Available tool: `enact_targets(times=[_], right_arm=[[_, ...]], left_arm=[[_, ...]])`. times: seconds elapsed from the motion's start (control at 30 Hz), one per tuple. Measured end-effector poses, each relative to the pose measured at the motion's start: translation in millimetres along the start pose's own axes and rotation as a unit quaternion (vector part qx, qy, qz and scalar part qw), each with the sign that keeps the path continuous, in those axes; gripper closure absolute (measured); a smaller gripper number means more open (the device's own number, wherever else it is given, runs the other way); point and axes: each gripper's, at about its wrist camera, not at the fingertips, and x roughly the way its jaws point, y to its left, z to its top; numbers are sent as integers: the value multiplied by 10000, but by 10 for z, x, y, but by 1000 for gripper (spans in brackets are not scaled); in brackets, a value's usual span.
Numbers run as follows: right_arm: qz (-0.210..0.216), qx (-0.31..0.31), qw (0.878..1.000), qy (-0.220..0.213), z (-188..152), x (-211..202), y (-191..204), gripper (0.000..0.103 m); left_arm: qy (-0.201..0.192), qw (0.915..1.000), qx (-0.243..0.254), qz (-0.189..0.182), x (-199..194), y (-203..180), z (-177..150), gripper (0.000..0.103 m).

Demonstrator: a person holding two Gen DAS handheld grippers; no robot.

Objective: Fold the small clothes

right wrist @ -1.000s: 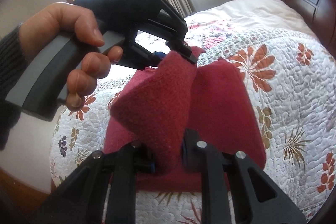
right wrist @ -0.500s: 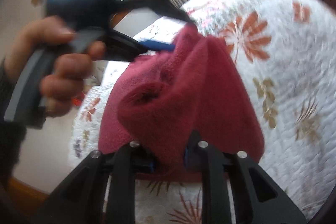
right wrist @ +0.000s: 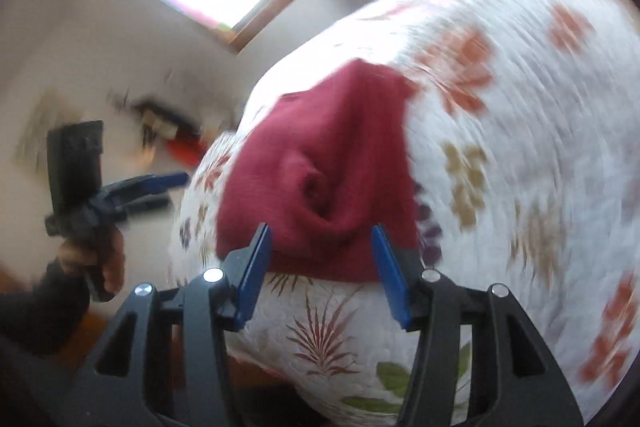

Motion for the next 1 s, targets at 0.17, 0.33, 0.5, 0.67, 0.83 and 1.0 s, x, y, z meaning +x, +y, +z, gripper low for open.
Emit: enact_targets(times=[0.17,0.33,0.5,0.67,0.83,1.0], right_arm=[[239,-779,9929,862,337,465,169,51],[428,-906,9810,1660,312,762,144,56],[380,-937,9750,1978,264,907,113,56],[538,-822,9701,2220,295,859,63,95],[925,-287,9742,2041,345,494,-180,96],[722,27,9685,2384,167,949,-345,94]], left_arm=[[-77,9976,659,190,165,-327,-307,27],[-53,9864,1462,745,379,-593,-379,27],[121,9790,1738,1061,623,-603,-419,27],[281,9753,1842,1188,700,-571,-451,40],[786,9839,1505,560,650,-436,-462,79],[686,9898,1251,-16,517,-435,-402,77]])
